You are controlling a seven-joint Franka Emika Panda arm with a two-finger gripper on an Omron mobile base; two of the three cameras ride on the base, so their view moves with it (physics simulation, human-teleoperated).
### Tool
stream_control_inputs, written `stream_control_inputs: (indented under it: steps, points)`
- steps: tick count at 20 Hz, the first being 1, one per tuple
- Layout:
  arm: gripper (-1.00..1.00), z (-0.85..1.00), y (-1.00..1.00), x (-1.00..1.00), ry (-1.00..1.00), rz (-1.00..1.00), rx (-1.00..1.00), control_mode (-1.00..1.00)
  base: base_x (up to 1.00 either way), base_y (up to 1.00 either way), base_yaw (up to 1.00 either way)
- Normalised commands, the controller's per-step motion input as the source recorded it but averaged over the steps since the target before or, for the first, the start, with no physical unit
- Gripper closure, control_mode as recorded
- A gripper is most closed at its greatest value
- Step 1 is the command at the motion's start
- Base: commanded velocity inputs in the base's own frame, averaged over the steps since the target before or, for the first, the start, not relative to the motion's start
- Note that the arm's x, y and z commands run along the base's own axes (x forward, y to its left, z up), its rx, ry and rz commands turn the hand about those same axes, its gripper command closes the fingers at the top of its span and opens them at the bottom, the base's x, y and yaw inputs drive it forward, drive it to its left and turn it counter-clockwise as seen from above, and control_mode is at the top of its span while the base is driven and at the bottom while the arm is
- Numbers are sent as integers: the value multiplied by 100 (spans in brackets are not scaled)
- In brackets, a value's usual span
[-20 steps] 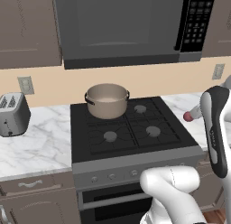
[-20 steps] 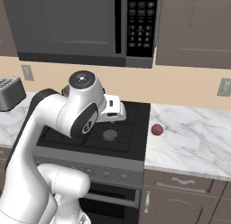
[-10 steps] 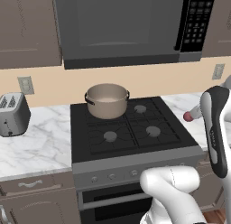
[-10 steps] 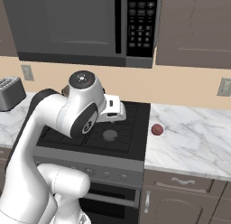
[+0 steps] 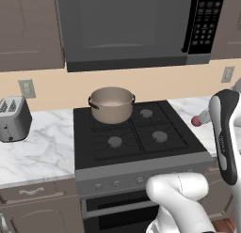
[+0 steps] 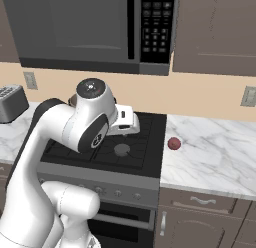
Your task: Turn on the burner for the pot on the stove. Wait thirty seconds for the pot to heat up. Then add the onion to the pot.
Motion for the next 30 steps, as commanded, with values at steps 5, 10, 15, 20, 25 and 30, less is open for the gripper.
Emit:
stream_control_inputs:
  steps: [5, 10, 15, 20, 25, 30]
  points:
    - [-100, 0, 0, 0, 0, 0, 0, -100, 0, 0, 0]
    - [-100, 0, 0, 0, 0, 0, 0, -100, 0, 0, 0]
    - [-100, 0, 0, 0, 0, 0, 0, -100, 0, 0, 0]
    - [-100, 0, 0, 0, 0, 0, 0, -100, 0, 0, 0]
    - [-100, 0, 0, 0, 0, 0, 0, -100, 0, 0, 0]
    - [-100, 0, 0, 0, 0, 0, 0, -100, 0, 0, 0]
